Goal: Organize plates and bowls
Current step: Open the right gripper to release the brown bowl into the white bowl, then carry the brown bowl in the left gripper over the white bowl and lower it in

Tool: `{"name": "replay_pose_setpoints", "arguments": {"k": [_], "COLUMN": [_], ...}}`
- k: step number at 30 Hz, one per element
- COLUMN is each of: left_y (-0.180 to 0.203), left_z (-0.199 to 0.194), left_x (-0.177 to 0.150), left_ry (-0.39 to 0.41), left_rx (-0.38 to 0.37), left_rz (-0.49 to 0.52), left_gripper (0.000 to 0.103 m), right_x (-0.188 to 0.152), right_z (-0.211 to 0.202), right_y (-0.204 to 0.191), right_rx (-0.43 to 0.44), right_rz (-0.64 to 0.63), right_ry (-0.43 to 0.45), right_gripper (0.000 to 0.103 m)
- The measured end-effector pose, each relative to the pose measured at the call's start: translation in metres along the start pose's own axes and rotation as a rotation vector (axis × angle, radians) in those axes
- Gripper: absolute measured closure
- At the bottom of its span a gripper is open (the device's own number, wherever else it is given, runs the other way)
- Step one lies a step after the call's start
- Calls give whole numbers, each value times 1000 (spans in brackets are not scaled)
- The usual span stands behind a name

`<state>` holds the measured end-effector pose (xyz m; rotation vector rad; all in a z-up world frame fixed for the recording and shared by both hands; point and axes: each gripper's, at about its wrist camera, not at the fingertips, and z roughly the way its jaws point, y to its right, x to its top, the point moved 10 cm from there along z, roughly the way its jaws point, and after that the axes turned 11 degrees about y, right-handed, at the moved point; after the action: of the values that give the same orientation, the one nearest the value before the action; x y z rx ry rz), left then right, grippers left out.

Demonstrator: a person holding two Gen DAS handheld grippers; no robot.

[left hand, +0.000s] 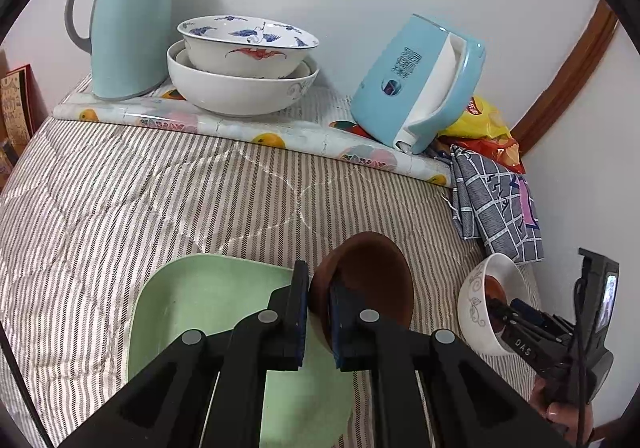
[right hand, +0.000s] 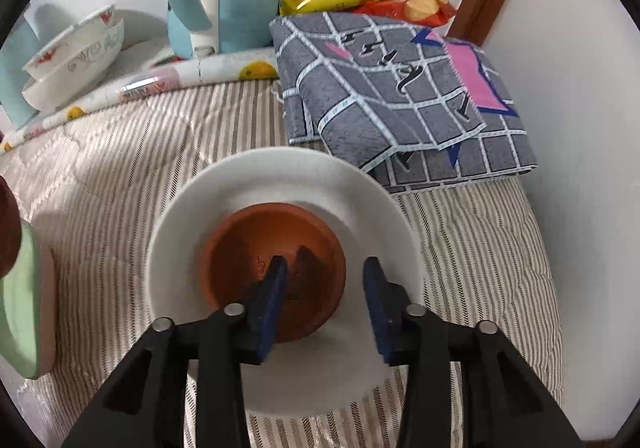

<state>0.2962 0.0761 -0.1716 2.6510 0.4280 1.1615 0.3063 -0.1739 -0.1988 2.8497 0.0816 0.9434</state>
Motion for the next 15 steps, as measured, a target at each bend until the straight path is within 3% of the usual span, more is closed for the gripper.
{"name": "replay_pose_setpoints", "arguments": {"k": [10,15], "left_y": [39,71], "left_z": [-19,-26], "left_x": [-6,-13], "left_ry": [7,11], "left_rx": [-42,-76], "left_rz": [48,80], "left_gripper": [93,93], "right_x": [5,0], "right_z": [-56,-88], "right_y": [31,59], "right_rx": [82,80], "right_rz": [134,156], "right_ry": [118,174], "right_gripper": [63,63]}}
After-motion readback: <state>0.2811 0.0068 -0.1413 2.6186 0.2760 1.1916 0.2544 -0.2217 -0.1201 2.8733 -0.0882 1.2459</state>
